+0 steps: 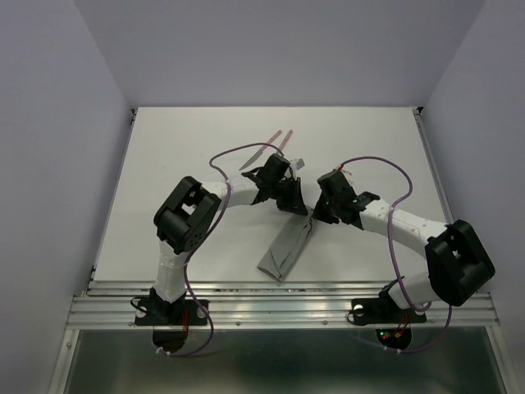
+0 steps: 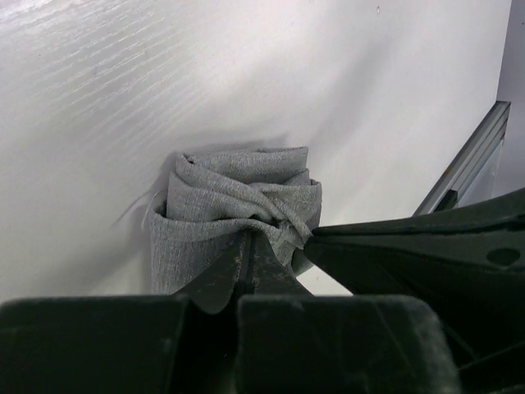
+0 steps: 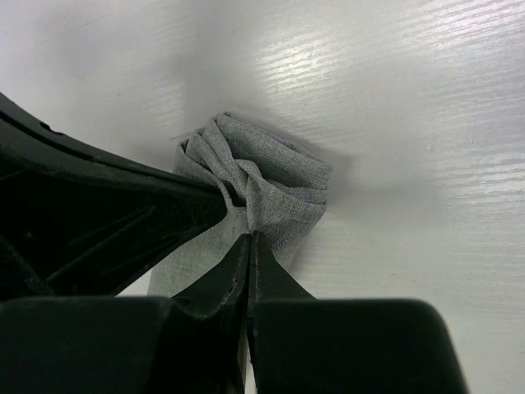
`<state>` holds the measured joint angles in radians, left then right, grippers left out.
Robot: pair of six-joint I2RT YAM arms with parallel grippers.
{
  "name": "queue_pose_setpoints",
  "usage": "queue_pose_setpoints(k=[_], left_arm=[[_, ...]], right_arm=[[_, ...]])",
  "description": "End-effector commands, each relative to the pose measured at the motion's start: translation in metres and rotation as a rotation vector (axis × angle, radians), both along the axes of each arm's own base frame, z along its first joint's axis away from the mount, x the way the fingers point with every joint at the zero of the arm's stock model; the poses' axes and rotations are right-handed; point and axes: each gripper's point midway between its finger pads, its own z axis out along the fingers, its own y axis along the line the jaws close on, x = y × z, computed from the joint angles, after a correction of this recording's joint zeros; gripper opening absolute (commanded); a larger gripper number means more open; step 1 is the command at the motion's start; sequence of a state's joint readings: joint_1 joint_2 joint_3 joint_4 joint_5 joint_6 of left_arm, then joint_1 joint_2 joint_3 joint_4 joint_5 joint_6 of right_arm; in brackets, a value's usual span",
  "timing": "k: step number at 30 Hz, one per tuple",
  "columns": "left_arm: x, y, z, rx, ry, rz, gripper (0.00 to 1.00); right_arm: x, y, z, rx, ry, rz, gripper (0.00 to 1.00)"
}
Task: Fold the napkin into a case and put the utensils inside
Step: Stuff the smaller-rectangle-folded napkin at the center of the board.
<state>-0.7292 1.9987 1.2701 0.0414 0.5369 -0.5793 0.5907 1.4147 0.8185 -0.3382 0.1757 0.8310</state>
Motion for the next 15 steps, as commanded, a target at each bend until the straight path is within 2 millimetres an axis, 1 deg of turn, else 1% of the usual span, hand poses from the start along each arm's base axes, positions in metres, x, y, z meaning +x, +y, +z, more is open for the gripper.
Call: queue_pose_setpoints(k=[1, 3, 4, 7, 15], left_arm=[[0.004, -0.019, 0.013, -0.047, -0.043, -0.051, 0.0], [0.002, -0.023, 0.011, -0.052, -0.035, -0.062, 0.0], [-0.001, -0.026, 0.008, -0.051, -0.024, -0.073, 0.0], [-0.007, -0.032, 0.005, -0.055, -0.018, -0.087, 0.0], [-0.011, -0.036, 0.006, -0.07, -0.009, -0.093, 0.0]], right_arm=[[0.014, 0.013, 0.018, 0.037, -0.057, 0.008, 0.01], [0.015, 0.013, 0.019, 0.035, -0.058, 0.008, 0.01], [0.015, 0.013, 0.018, 0.033, -0.055, 0.008, 0.01], [0.015, 0.013, 0.017, 0.03, -0.054, 0.008, 0.01], [0.016, 0.014, 0.015, 0.025, -0.046, 0.013, 0.01]])
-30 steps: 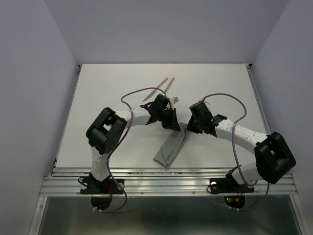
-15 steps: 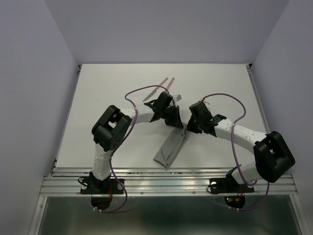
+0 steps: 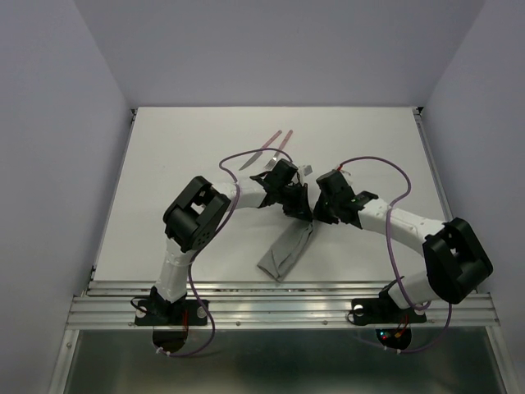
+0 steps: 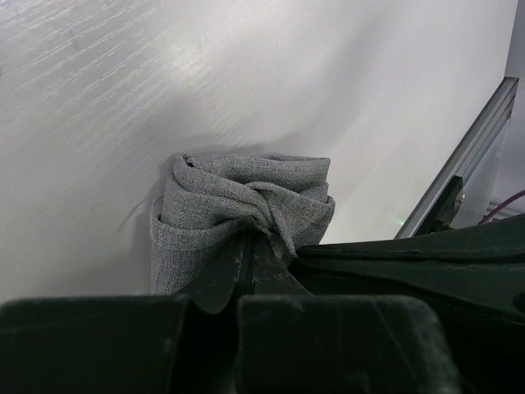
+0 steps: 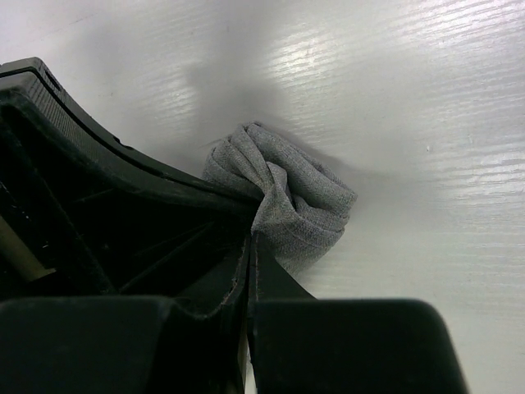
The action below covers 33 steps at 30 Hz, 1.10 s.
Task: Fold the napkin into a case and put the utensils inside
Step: Stuff the smaller-rectangle-folded napkin at the center of the board.
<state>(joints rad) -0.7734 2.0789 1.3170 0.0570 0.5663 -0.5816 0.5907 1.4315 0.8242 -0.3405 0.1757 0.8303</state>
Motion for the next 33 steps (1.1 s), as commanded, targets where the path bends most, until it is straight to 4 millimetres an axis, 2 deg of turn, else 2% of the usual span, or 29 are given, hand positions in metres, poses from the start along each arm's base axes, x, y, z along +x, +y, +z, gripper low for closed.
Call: queue_pose_setpoints(k=[1, 9, 13, 20, 26, 31, 33], left_arm=[[0.002, -0.015, 0.023, -0.069, -0.035, -0.029, 0.0], [0.001, -0.016, 0.028, -0.089, -0.033, -0.029, 0.0], [0.0, -0.016, 0.03, -0.097, -0.03, -0.028, 0.0], [-0.003, -0.015, 0.02, -0.092, -0.008, -0.031, 0.0], [-0.003, -0.018, 0.036, -0.126, -0.022, -0.037, 0.0], [0.001, -0.014, 0.051, -0.145, -0.053, -0.034, 0.0], [0.007, -0.006, 0.046, -0.115, -0.067, -0.019, 0.0]], right_arm=[[0.016, 0.013, 0.018, 0.032, -0.056, 0.013, 0.01], [0.012, 0.01, 0.005, 0.014, -0.03, 0.01, 0.01], [0.008, 0.01, -0.007, 0.014, -0.005, 0.007, 0.01], [-0.003, 0.003, -0.036, -0.017, 0.06, -0.006, 0.01], [-0.012, -0.003, -0.052, -0.039, 0.103, -0.022, 0.01], [-0.017, -0.007, -0.057, -0.052, 0.118, -0.031, 0.01], [-0.017, -0.007, -0.057, -0.051, 0.119, -0.034, 0.01]])
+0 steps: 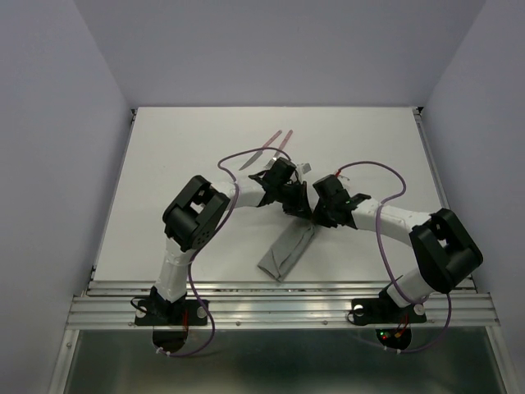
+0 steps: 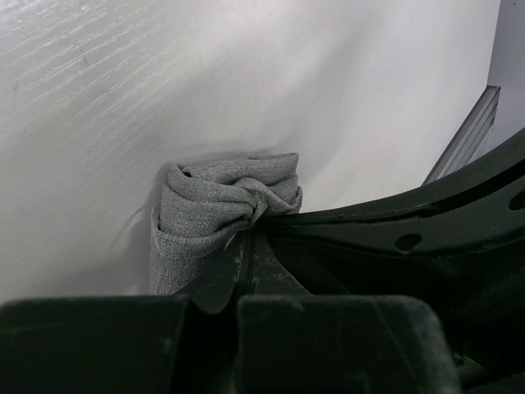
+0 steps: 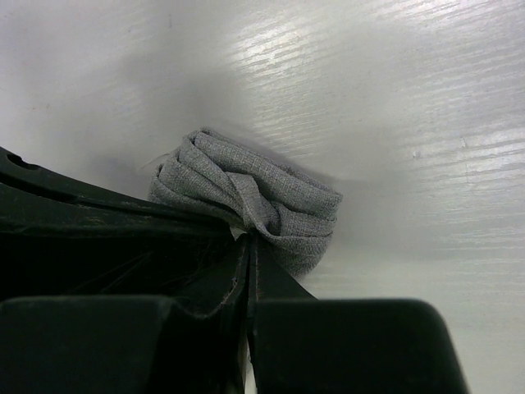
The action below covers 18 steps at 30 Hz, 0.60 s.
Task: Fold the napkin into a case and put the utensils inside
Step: Stuff the smaller-rectangle-folded napkin at the center of the board.
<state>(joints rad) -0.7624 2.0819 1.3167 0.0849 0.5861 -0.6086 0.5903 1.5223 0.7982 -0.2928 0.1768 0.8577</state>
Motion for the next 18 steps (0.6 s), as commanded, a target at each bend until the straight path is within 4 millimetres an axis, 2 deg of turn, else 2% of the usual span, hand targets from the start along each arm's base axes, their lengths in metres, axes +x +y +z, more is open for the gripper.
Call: queue_pose_setpoints(k=[1, 6, 11, 18], left_arm=[[0.005, 0.0, 0.038, -0.068, -0.092, -0.032, 0.0], [0.004, 0.011, 0.018, -0.03, -0.067, -0.036, 0.0], [-0.005, 0.017, -0.017, 0.031, 0.003, -0.043, 0.0], [-0.012, 0.02, -0.026, 0.053, 0.009, -0.049, 0.0]], right_arm=[[-0.016, -0.007, -0.025, -0.027, 0.059, -0.01, 0.01], [-0.013, -0.004, -0.017, -0.006, 0.038, -0.007, 0.01], [-0.005, 0.002, 0.004, 0.025, -0.013, -0.001, 0.01], [0.007, 0.007, 0.033, 0.042, -0.074, 0.011, 0.01]])
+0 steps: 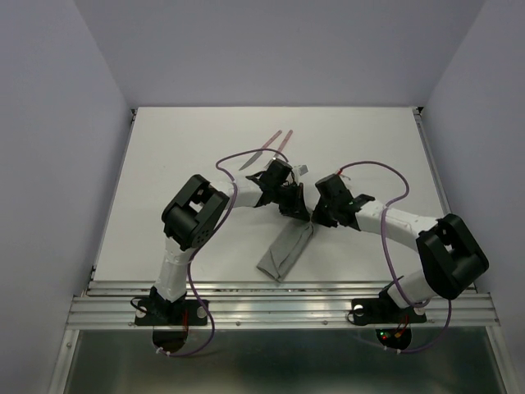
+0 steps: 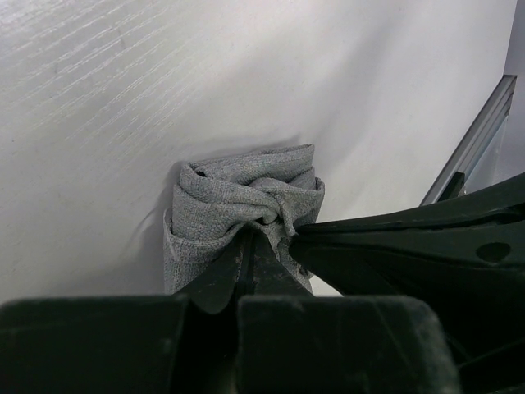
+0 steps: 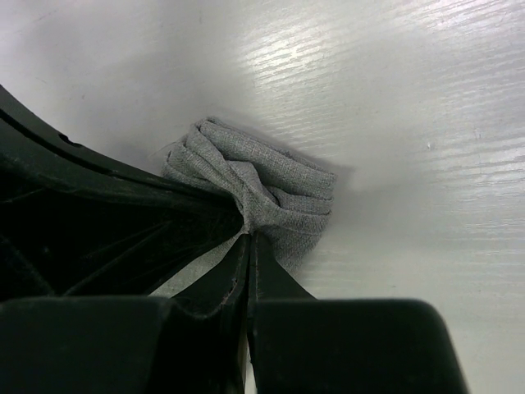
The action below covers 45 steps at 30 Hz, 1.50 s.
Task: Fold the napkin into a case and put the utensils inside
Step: Stuff the smaller-rectangle-folded napkin at the center of the board.
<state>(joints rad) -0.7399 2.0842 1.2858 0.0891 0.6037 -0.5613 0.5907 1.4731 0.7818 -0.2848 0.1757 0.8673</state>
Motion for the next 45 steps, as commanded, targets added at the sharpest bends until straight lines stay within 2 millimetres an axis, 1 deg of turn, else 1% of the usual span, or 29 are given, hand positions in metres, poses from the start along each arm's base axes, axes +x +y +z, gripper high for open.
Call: queue_pose_setpoints(k=[1, 7, 9, 12, 14, 17, 19, 22, 23, 27, 30, 33, 36, 37, 38, 40, 41, 43, 45], left_arm=[[-0.014, 0.008, -0.015, 0.042, 0.014, -0.032, 0.0], [-0.013, 0.008, -0.017, 0.044, 0.014, -0.032, 0.0], [-0.014, 0.007, -0.017, 0.045, 0.015, -0.033, 0.0], [-0.012, 0.007, -0.018, 0.044, 0.013, -0.035, 0.0], [-0.012, 0.006, -0.018, 0.045, 0.012, -0.035, 0.0], [-0.011, 0.006, -0.017, 0.043, 0.013, -0.034, 0.0], [-0.01, 0.004, -0.014, 0.038, 0.009, -0.034, 0.0], [-0.009, 0.003, -0.013, 0.035, 0.008, -0.032, 0.0], [-0.008, 0.002, -0.011, 0.032, 0.009, -0.031, 0.0], [-0.008, 0.0, -0.009, 0.025, 0.009, -0.034, 0.0], [-0.007, -0.001, -0.005, 0.016, 0.009, -0.037, 0.0], [-0.006, -0.005, 0.004, 0.002, 0.001, -0.04, 0.0], [-0.001, -0.01, 0.024, -0.03, -0.023, -0.041, 0.0], [0.001, -0.012, 0.037, -0.048, -0.045, -0.044, 0.0], [0.002, -0.012, 0.043, -0.052, -0.056, -0.044, 0.0], [0.004, -0.01, 0.054, -0.05, -0.081, -0.039, 0.0], [0.006, -0.007, 0.065, -0.058, -0.108, -0.026, 0.0], [0.007, -0.004, 0.078, -0.073, -0.125, -0.017, 0.0], [0.004, 0.002, 0.076, -0.068, -0.117, -0.011, 0.0]], right_arm=[[0.008, 0.007, 0.023, 0.01, -0.043, 0.023, 0.01], [0.012, 0.015, 0.038, 0.059, -0.074, 0.035, 0.01], [0.013, 0.018, 0.047, 0.081, -0.103, 0.046, 0.01], [0.013, 0.019, 0.052, 0.087, -0.12, 0.069, 0.01], [0.012, 0.019, 0.048, 0.081, -0.116, 0.078, 0.01], [0.011, 0.023, 0.038, 0.076, -0.087, 0.096, 0.01], [0.011, 0.024, 0.026, 0.068, -0.061, 0.099, 0.01], [0.011, 0.026, 0.014, 0.063, -0.039, 0.1, 0.01], [0.01, 0.025, 0.005, 0.051, -0.019, 0.091, 0.01], [0.005, 0.018, -0.016, 0.015, 0.03, 0.068, 0.01], [-0.002, 0.013, -0.029, -0.003, 0.066, 0.055, 0.01], [-0.008, 0.007, -0.037, -0.018, 0.087, 0.04, 0.01], [-0.012, 0.001, -0.045, -0.045, 0.111, 0.021, 0.01], [-0.015, -0.001, -0.048, -0.056, 0.126, 0.019, 0.01], [-0.016, -0.002, -0.049, -0.06, 0.129, 0.016, 0.01], [-0.019, -0.006, -0.052, -0.068, 0.136, 0.006, 0.01], [-0.02, -0.007, -0.051, -0.066, 0.133, 0.0, 0.01], [-0.023, -0.009, -0.052, -0.069, 0.136, -0.005, 0.01], [-0.022, -0.009, -0.05, -0.061, 0.129, -0.009, 0.01]])
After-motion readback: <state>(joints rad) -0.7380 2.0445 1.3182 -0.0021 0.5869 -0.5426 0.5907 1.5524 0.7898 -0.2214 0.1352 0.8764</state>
